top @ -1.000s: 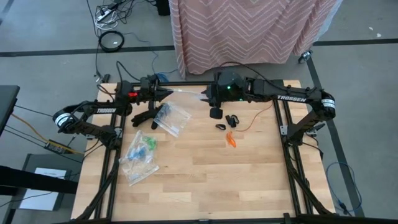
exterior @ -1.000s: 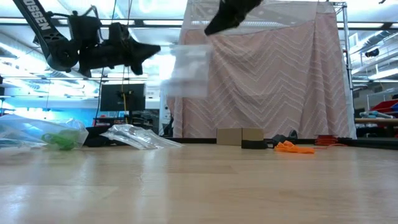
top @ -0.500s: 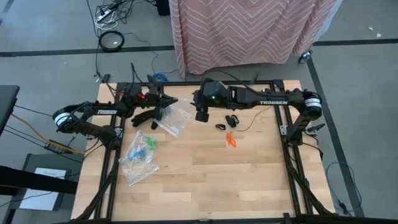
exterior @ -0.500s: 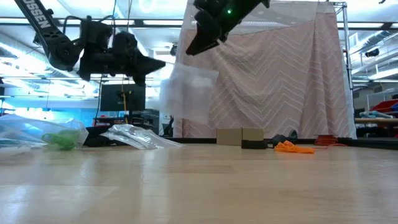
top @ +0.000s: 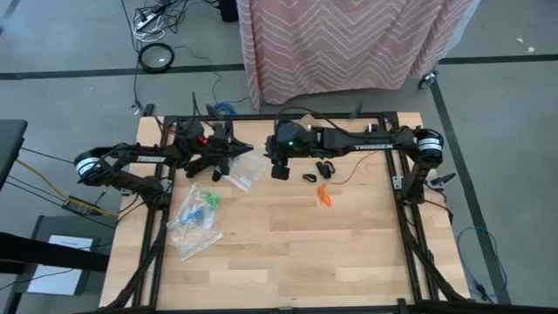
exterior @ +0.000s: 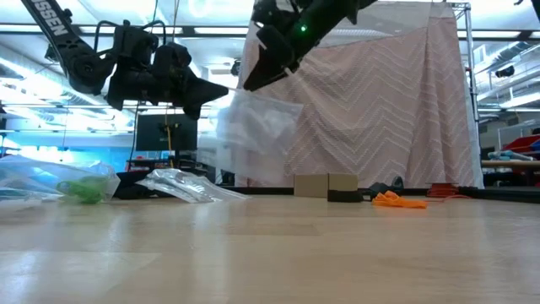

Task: Sort rubber bands
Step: Open the transparent zip bag

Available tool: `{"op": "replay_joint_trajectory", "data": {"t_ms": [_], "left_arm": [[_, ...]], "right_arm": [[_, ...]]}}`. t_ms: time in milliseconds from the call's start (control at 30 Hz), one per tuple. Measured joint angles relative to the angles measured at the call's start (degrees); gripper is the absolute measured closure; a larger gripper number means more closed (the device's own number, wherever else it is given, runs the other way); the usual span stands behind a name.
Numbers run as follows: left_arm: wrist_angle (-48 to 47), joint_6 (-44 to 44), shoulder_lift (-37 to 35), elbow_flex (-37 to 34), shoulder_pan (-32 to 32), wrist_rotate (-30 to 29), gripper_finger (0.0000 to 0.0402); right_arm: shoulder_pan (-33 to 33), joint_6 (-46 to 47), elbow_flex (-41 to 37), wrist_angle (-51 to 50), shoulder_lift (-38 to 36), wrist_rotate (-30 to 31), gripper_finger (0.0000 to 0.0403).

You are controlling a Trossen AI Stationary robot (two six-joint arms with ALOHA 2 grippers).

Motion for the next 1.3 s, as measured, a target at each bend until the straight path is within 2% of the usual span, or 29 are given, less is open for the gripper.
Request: {"op": "replay_joint_trajectory", "data": {"t_ms": [400, 533, 1067, 1200, 1300], "left_arm": [[-0.7, 1.4, 0.0, 0.0, -3.6, -2.3, 0.0401], [0.9, 1.4, 0.0, 0.0, -3.7, -2.7, 0.0401], [1.6, 1.2, 0.0, 0.0, -3.9, -3.3, 0.0401], [1.9, 1.2, 0.0, 0.0, -4.1, -3.3, 0.0401], [2.1, 1.2, 0.0, 0.0, -4.3, -3.3, 0.0401]], "right_arm": [[-0.9, 0.8, 0.1, 0.9, -0.2, -0.6, 0.0249], [-1.3, 2.5, 0.1, 0.9, -0.2, -4.4, 0.0250], [-1.3, 2.4, 0.1, -0.1, -0.2, -6.3, 0.0251], [-1.8, 2.4, 0.0, -1.1, -0.2, -6.3, 0.0258], [-1.9, 1.7, 0.0, -1.3, -0.2, -6.2, 0.0280]]}}
